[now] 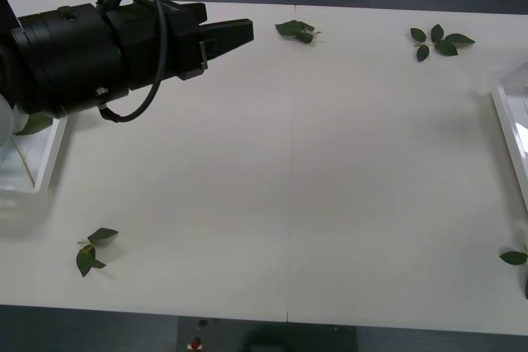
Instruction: Put the red flowers into the right box and the blue flowers into the left box
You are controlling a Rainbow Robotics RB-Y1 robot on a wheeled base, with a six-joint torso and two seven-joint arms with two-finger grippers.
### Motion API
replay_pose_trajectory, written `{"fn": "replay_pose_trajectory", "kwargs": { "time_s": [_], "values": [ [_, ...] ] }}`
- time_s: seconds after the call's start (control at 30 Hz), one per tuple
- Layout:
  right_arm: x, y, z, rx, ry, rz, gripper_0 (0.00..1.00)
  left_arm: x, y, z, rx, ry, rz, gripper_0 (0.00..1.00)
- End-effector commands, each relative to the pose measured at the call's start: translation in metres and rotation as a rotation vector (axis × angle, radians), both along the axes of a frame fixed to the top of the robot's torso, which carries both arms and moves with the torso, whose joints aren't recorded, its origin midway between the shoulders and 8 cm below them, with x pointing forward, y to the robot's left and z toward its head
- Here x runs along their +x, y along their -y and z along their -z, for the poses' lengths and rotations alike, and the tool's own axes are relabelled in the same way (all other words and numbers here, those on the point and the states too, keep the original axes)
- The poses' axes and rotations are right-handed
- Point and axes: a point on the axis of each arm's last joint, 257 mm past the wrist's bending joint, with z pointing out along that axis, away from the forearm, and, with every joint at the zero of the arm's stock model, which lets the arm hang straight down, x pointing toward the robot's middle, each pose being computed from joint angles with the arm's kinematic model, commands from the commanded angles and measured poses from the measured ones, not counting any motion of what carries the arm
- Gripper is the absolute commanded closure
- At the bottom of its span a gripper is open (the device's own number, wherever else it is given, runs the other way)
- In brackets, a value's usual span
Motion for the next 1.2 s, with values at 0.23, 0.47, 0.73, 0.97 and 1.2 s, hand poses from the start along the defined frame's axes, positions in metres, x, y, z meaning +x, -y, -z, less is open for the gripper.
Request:
{"fn": "replay_pose_trajectory", "kwargs": {
  "time_s": [0.23,0.47,0.73,0.97,1.2],
  "values": [
    [-0.012,0.085,-0.006,-0.194,-0.024,0.186,1.0,-0.027,-0.023,0.034,0.181,0.111,0.248,0.0],
    [-0.009,0.094,0.014,-0.203,-0.015,0.216,1.0,-0.048,-0.043,0.055,0.255,0.102,0.384,0.0],
    [0.001,0.093,0.02,-0.23,0.009,0.208,0.78,-0.064,-0.036,0.072,0.231,0.122,0.487,0.0],
    [0.001,0.092,0.019,-0.231,0.011,0.203,0.0,-0.081,-0.022,0.068,0.194,0.108,0.548,0.0],
    [0.013,0.061,0.013,-0.116,0.05,0.152,0.0,-0.088,-0.016,0.06,0.194,0.132,0.571,0.0]
  ]
}}
